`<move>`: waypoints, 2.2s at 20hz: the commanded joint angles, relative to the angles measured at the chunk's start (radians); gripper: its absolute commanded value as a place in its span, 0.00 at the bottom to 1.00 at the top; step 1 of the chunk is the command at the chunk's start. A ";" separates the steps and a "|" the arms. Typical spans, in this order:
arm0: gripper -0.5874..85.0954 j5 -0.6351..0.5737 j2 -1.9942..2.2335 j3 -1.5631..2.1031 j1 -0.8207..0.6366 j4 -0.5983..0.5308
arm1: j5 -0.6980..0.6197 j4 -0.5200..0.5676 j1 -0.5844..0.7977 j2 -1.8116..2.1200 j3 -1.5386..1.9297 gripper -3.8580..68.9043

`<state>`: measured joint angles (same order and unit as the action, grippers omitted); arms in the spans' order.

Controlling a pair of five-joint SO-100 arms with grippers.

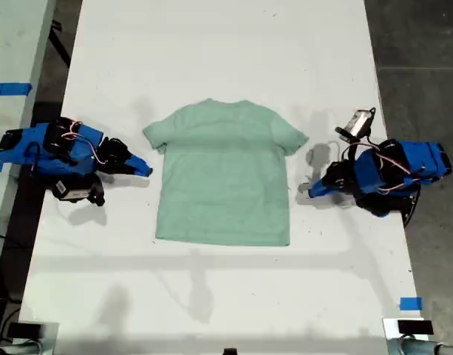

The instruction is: Fold tshirt

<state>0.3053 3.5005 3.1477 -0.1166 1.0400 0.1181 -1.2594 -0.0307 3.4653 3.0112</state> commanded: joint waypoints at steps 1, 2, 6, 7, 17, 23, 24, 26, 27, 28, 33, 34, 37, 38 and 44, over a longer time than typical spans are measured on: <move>0.01 -0.029 -0.011 -0.118 -0.031 -0.021 | -0.060 0.003 0.044 0.020 -0.112 0.07; 0.01 -0.048 -0.123 -0.181 -0.041 -0.038 | -0.097 -0.005 0.066 0.006 -0.147 0.07; 0.01 -0.229 -0.672 -0.634 -0.152 0.098 | -0.284 -0.103 0.195 -0.212 -0.396 0.07; 0.01 -0.288 -0.764 -0.742 -0.189 0.153 | -0.347 -0.126 0.235 -0.298 -0.474 0.07; 0.01 -0.798 -1.276 -1.339 -0.614 0.623 | -1.014 -0.365 0.632 -1.117 -1.229 0.07; 0.06 -0.831 -1.325 -1.324 -0.617 0.623 | -1.233 -0.396 0.778 -1.348 -1.451 0.31; 0.09 -0.827 -1.330 -1.318 -0.615 0.620 | -1.258 -0.394 0.798 -1.376 -1.462 0.36; 0.12 -0.825 -1.330 -1.308 -0.617 0.615 | -1.301 -0.365 0.841 -1.413 -1.433 0.42; 0.13 -0.825 -1.330 -1.308 -0.618 0.611 | -1.318 -0.333 0.862 -1.419 -1.393 0.43; 0.13 -0.825 -1.330 -1.307 -0.618 0.607 | -1.338 -0.287 0.879 -1.419 -1.339 0.44; 0.13 -0.825 -1.350 -1.290 -0.620 0.578 | -1.367 -0.043 0.928 -1.436 -1.098 0.45; 0.13 -0.825 -1.356 -1.287 -0.620 0.571 | -1.373 0.012 0.939 -1.450 -1.049 0.45; 0.13 -0.830 -1.374 -1.284 -0.620 0.560 | -1.397 0.183 0.979 -1.537 -0.928 0.45; 0.13 -0.831 -1.381 -1.282 -0.620 0.558 | -1.404 0.232 0.992 -1.578 -0.902 0.45; 0.14 -0.834 -1.404 -1.266 -0.635 0.545 | -1.410 0.307 1.005 -1.861 -0.977 0.44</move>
<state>-0.5200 2.0985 1.8883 -0.7394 1.6015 -1.2778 -0.9649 0.9679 1.6153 2.1138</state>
